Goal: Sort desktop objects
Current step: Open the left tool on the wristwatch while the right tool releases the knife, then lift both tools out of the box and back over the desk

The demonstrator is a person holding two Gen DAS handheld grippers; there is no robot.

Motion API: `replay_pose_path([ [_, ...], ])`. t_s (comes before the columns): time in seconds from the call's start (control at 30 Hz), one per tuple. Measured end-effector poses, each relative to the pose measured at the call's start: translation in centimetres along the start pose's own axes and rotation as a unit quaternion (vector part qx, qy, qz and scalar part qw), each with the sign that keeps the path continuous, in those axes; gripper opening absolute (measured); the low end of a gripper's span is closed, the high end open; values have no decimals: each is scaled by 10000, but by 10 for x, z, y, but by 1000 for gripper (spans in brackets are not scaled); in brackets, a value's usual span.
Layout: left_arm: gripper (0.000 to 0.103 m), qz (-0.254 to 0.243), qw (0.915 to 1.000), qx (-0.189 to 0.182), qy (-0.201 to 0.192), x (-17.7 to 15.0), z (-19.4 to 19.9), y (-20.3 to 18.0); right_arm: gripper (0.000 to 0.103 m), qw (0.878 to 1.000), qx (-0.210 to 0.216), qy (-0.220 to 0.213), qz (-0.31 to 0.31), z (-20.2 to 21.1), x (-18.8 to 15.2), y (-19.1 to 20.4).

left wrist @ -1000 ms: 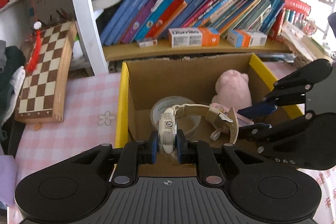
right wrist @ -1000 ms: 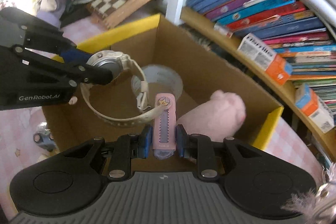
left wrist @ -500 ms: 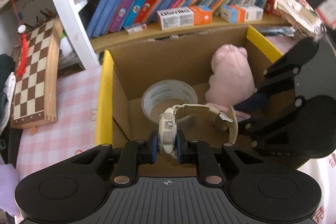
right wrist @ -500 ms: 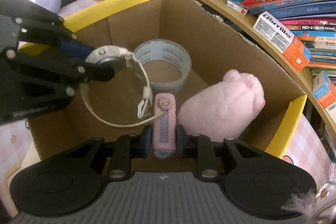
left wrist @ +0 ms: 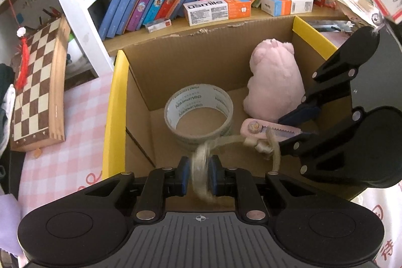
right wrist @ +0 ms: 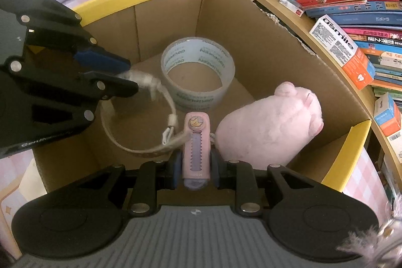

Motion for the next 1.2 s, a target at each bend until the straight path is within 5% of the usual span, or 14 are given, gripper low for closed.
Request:
replay_pose_path([
  [0.23, 32, -106, 9999, 38, -98, 0, 8, -1, 48, 9997, -9, -208, -119, 7, 0, -1],
  [0.3, 50, -147, 9996, 117, -231, 0, 15, -3, 59, 9993, -4, -317, -189, 12, -1, -1],
  [0.4, 62, -149, 9981, 331, -500, 1, 30, 0, 70, 9983, -147, -526, -208, 24, -2, 1],
  [0.67, 86, 259, 9921, 516, -1114, -4, 69, 15, 81, 9915, -351, -1184, -402, 66, -10, 10],
  [1.2, 91, 790, 9841, 491, -1516, -41, 121, 31, 84, 9657, -851, -2229, -1023, 128, -41, 48],
])
Point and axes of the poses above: each gripper's, at about its wrist camera, not at the fingertips, and z roughly against the way its jaws point, y to its left, x to its top, the point moved 1 cm from there along -z, roughly the way its jaws point, and after that the axes turned 10 degrees about x, right-handed, at the moved point
